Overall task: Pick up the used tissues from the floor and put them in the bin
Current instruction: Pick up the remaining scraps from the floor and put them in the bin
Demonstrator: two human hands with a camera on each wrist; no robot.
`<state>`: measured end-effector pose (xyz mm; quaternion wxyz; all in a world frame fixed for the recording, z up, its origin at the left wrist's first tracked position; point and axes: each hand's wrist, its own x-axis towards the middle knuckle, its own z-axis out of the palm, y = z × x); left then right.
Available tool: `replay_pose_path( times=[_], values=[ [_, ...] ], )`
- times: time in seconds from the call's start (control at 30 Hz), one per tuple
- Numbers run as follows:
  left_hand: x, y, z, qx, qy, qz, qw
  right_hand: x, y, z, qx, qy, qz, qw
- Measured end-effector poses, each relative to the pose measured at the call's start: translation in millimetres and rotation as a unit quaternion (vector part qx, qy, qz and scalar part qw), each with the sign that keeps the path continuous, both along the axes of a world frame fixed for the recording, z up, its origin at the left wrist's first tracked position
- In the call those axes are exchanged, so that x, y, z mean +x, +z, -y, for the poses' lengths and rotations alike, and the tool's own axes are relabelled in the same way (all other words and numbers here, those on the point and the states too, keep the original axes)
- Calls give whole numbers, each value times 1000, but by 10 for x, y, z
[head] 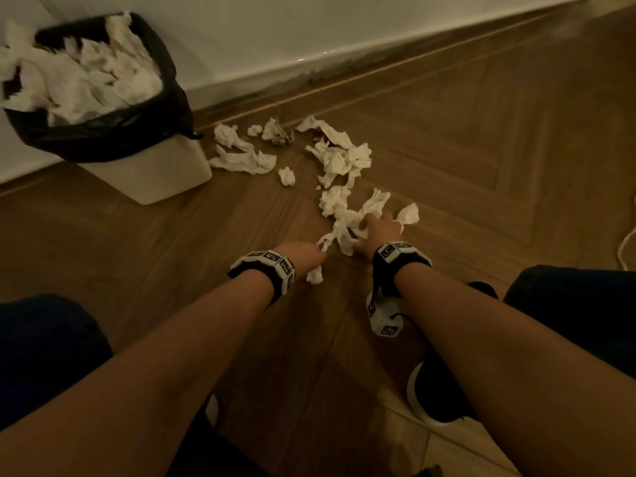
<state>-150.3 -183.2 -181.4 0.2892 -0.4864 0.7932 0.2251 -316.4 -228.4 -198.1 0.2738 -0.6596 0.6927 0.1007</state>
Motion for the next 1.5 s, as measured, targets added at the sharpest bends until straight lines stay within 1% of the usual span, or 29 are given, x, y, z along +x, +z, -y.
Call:
replay_pose_path(
  times=[0.13, 0.17, 0.23, 0.33, 0.47, 0.5, 0.53, 0.57, 0.6, 0.67, 0.7, 0.77, 0.8, 0.83, 0.87, 0.93, 0.97, 1.0, 1.07, 1.13, 1.17, 1.2, 1.23, 1.27, 1.33, 1.37, 1.4, 1.43, 1.5],
  values=[
    [63, 18, 69, -47, 18, 2, 999, -24, -68, 46, -3, -93, 99, 991],
    [95, 17, 79, -81, 29, -18, 996, -34, -74, 50, -2, -137, 132, 982],
    [147, -15, 106, -121, 124, -84, 981, -66, -63, 57, 11, -249, 230, 941],
    [195, 18, 153, -127, 250, -162, 946, -156, -42, 95, 57, -395, 370, 839],
    [260, 25, 220, -113, 329, -236, 907, -237, 45, 125, 98, -518, 539, 657],
    [278, 8, 223, -115, 339, -249, 900, -252, 70, 91, 111, -554, 568, 598],
    [290, -6, 229, -122, 346, -254, 895, -267, 92, 64, 124, -581, 578, 559],
    [300, -14, 230, -129, 353, -259, 890, -294, 95, 33, 130, -593, 578, 546],
    [306, -25, 237, -132, 359, -259, 887, -319, 100, -5, 131, -589, 573, 554],
    [316, -38, 243, -135, 372, -242, 886, -369, 87, -27, 121, -576, 545, 597],
    [322, -50, 241, -136, 378, -230, 886, -376, 70, -29, 124, -565, 563, 590],
    [342, -74, 236, -136, 394, -211, 884, -353, 90, -39, 120, -567, 641, 504],
    [354, -83, 235, -134, 402, -204, 882, -338, 106, -37, 114, -565, 665, 476],
    [364, -89, 231, -130, 410, -198, 881, -322, 134, -34, 107, -564, 674, 465],
    [374, -96, 229, -126, 418, -194, 879, -311, 152, -39, 109, -567, 674, 461],
    [390, -117, 221, -126, 425, -184, 877, -328, 172, -55, 122, -549, 604, 565],
    [397, -131, 215, -131, 423, -179, 879, -315, 199, -57, 146, -534, 579, 599],
    [401, -143, 208, -137, 420, -176, 880, -292, 233, -59, 175, -533, 586, 584],
    [405, -155, 196, -150, 416, -181, 878, -225, 271, -54, 202, -545, 627, 518],
    [421, -155, 189, -157, 405, -188, 881, -173, 292, -30, 191, -556, 669, 454],
    [431, -159, 188, -160, 399, -192, 882, -167, 292, -10, 186, -547, 692, 433],
    [442, -164, 186, -162, 397, -199, 882, -171, 293, 12, 189, -538, 700, 430],
    [446, -165, 183, -163, 397, -207, 879, -170, 296, 35, 189, -527, 695, 450],
    [448, -164, 179, -163, 401, -216, 875, -161, 316, 35, 177, -508, 676, 503],
    [451, -153, 184, -160, 414, -228, 866, -153, 344, 12, 141, -457, 605, 636],
    [455, -141, 189, -158, 423, -232, 862, -160, 327, 1, 126, -444, 569, 681],
    [459, -128, 196, -153, 430, -234, 858, -177, 295, -2, 118, -446, 549, 697],
    [465, -115, 205, -146, 436, -236, 856, -198, 281, -14, 111, -451, 541, 701],
    [470, -100, 211, -133, 441, -237, 855, -194, 273, 6, 120, -469, 547, 683]
  ],
)
